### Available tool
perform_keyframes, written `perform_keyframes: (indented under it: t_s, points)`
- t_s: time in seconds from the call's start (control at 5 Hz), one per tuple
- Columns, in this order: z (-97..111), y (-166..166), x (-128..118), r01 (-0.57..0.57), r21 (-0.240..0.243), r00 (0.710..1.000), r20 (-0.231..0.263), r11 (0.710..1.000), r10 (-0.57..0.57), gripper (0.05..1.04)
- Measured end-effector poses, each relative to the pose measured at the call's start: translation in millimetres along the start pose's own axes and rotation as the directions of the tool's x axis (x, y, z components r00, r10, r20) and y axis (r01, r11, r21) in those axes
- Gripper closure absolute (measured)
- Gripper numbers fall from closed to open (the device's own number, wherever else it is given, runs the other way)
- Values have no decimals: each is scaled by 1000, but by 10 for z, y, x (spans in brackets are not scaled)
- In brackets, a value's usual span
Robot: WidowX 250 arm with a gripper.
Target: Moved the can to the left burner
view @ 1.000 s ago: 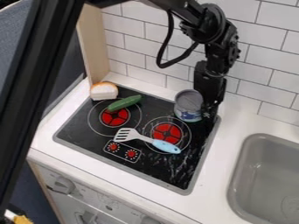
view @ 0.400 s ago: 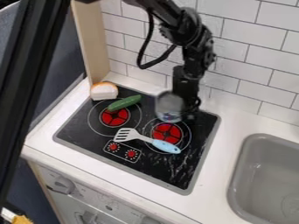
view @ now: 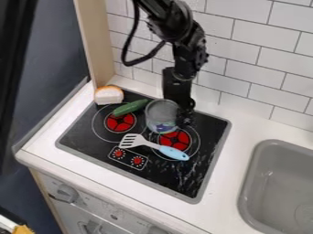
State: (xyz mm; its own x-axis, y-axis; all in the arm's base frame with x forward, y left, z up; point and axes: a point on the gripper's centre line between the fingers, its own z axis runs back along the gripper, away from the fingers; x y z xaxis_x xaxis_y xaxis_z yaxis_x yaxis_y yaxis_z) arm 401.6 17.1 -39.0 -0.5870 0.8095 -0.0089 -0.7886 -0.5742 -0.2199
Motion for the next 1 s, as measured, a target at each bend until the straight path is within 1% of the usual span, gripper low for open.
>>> perform_keyframes:
  t_s: [0.2, 0.4, 0.6, 0.8, 1.0]
  points:
    - [114, 17, 154, -19, -40, 1000, 19, 999, 20, 84]
    - [51, 35, 390, -54, -37, 998, 41, 998, 56, 84]
    - [19, 21, 595, -94, -22, 991, 89, 995, 95, 84]
    - [-1, 37, 785, -102, -22, 982, 158, 995, 104, 84]
    - [-14, 35, 934, -125, -27, 972, 195, 992, 128, 84]
